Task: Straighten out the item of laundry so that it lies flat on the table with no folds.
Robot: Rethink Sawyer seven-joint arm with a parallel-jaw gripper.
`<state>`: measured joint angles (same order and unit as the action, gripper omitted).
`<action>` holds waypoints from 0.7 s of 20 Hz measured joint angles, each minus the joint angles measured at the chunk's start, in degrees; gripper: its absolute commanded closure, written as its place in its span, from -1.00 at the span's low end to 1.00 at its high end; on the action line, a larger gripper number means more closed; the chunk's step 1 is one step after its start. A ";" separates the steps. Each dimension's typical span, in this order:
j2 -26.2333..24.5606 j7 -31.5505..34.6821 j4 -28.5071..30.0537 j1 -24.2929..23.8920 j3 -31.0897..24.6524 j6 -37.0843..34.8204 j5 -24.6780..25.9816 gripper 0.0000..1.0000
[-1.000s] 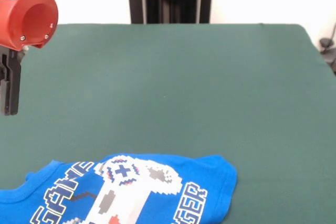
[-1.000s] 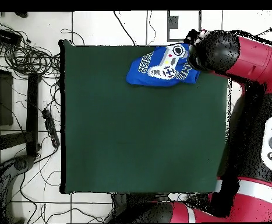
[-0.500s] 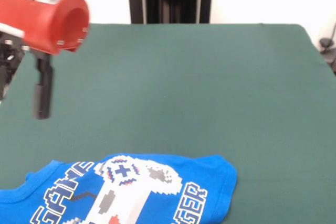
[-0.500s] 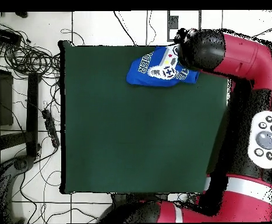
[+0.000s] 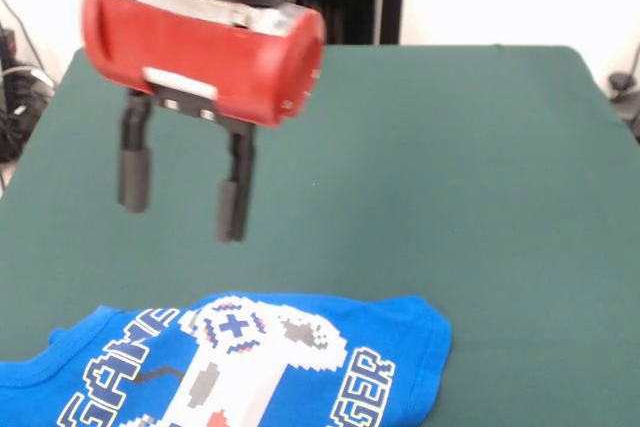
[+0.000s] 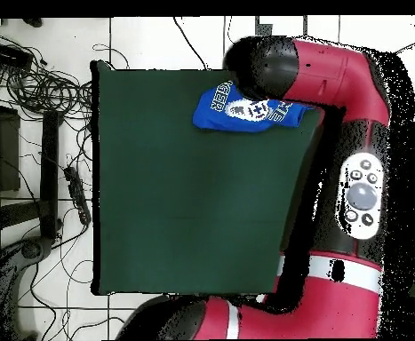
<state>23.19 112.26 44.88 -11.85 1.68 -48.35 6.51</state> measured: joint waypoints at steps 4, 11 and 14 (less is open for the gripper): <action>-1.90 0.00 -1.30 1.11 -0.02 -1.00 -0.01 -1.00; -4.86 0.00 -1.34 2.31 -0.02 -1.00 -0.01 -1.00; -5.77 0.00 -1.35 2.38 -0.02 -0.99 -0.01 -1.00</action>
<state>17.42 112.26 43.53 -9.48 1.67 -49.34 6.50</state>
